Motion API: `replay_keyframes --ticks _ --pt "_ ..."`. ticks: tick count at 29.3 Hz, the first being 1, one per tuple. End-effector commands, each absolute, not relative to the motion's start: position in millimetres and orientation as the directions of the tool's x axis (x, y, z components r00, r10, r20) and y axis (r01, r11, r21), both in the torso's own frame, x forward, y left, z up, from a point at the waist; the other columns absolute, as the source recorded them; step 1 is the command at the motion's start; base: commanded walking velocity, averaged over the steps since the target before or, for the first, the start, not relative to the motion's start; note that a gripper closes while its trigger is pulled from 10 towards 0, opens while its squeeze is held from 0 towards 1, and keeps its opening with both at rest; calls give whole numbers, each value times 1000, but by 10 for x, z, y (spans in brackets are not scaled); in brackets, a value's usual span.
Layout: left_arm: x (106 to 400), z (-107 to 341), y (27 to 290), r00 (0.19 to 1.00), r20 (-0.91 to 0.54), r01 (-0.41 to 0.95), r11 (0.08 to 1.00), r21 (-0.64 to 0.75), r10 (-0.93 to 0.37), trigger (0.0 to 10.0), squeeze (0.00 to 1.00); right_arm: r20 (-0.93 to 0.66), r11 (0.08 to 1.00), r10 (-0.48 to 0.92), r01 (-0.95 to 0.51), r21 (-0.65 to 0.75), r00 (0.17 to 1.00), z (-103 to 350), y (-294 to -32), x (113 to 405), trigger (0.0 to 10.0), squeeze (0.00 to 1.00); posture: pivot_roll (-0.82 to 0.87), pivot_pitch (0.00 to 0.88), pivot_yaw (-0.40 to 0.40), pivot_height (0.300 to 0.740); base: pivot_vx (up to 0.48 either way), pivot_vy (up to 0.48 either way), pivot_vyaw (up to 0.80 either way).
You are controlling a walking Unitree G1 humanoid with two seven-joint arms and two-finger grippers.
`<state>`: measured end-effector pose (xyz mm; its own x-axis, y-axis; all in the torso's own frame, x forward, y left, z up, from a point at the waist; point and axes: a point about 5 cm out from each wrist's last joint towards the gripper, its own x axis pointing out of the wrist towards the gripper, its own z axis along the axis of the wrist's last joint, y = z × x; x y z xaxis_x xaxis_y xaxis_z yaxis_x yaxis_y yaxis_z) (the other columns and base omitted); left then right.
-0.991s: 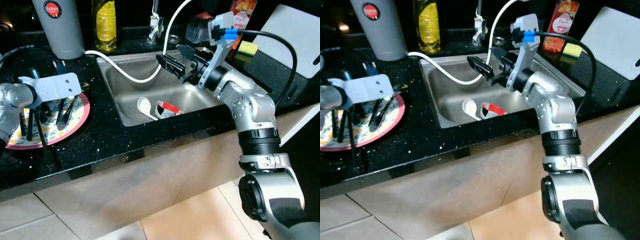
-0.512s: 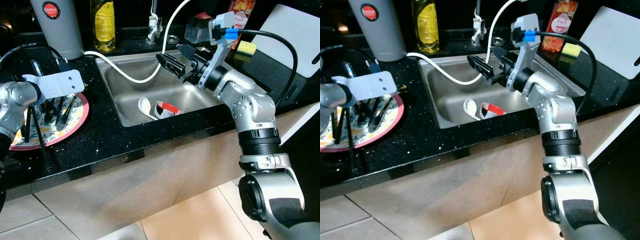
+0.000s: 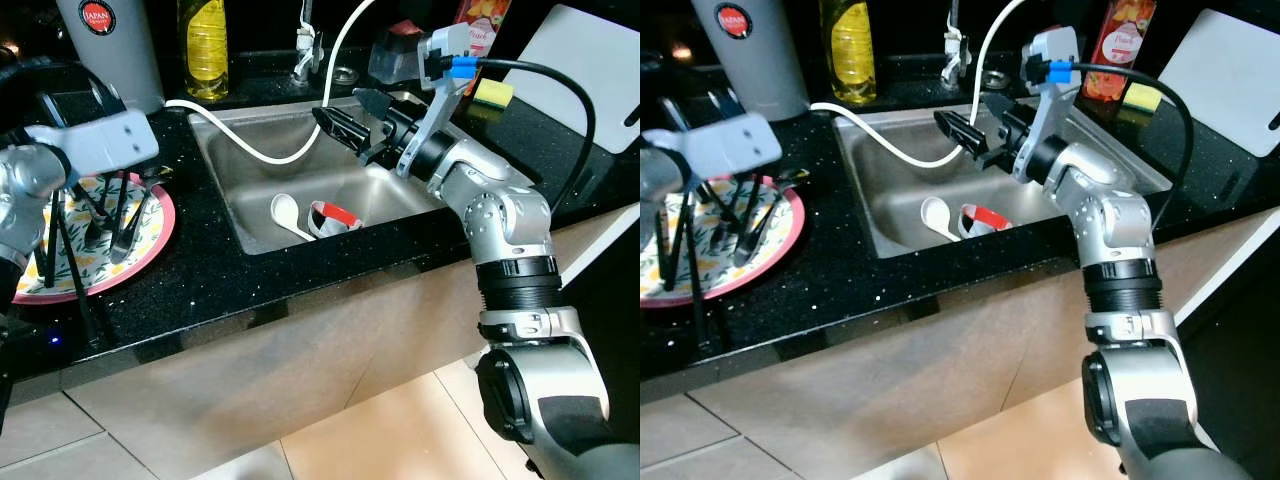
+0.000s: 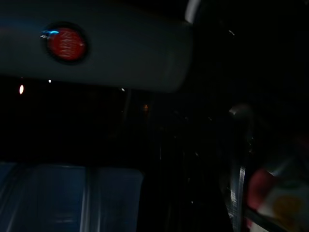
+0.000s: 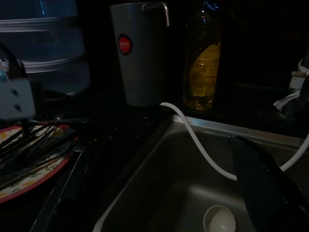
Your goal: Kitchen organization
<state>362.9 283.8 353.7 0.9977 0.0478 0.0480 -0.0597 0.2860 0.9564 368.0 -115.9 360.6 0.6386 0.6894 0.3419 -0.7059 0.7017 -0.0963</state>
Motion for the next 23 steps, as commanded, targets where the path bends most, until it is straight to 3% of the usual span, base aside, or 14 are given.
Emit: replay_keyframes --ticks 1,2,5,6,9,11,16,17,18,23 --pt "3615 3562 2778 999 39 -43 335 941 16 10000 341 342 705 687 -702 -101 641 3602 -1187 3665 10000 0 -77 167 -53 740 0 0 0" --pt "3586 3546 2787 1000 12 -12 374 928 1 10000 1000 342 705 687 -702 -100 641 3601 -1186 3665 10000 0 -75 167 -50 740 0 0 0" --pt "3557 3528 2793 1000 -12 19 409 912 -19 10000 1000 342 704 687 -703 -100 641 3599 -1185 3664 10000 0 -72 168 -48 740 0 0 0" --pt "3519 3508 2812 998 -41 55 468 882 -41 10000 1000 343 704 687 -703 -99 640 3596 -1184 3664 10000 0 -68 167 -45 740 0 0 0" --pt "3434 3447 2980 994 -108 96 479 872 -3 10000 1000 344 704 687 -703 -97 641 3587 -1184 3663 10000 0 -61 165 -43 740 0 0 0" --pt "3361 3409 3201 983 -149 93 405 910 108 10000 1000 344 704 687 -704 -95 641 3580 -1184 3663 10000 0 -56 164 -43 740 0 0 0" --pt "3258 3398 3391 961 -177 105 313 944 212 10000 1000 345 701 688 -707 -93 638 3574 -1176 3666 10000 0 -53 163 -43 740 0 0 0" --pt "3229 3406 3430 956 -177 103 295 950 236 10000 820 346 700 689 -708 -92 637 3573 -1171 3666 10000 0 -50 160 -45 740 0 0 0" --pt "3208 3418 3467 950 -171 96 278 956 261 10000 0 346 699 691 -710 -92 635 3572 -1166 3666 10000 0 -49 160 -46 740 0 0 0" --pt "3174 3368 3497 940 -203 117 301 946 273 10000 0 345 695 694 -714 -91 632 3570 -1151 3667 10000 0 -49 158 -46 740 0 0 0"
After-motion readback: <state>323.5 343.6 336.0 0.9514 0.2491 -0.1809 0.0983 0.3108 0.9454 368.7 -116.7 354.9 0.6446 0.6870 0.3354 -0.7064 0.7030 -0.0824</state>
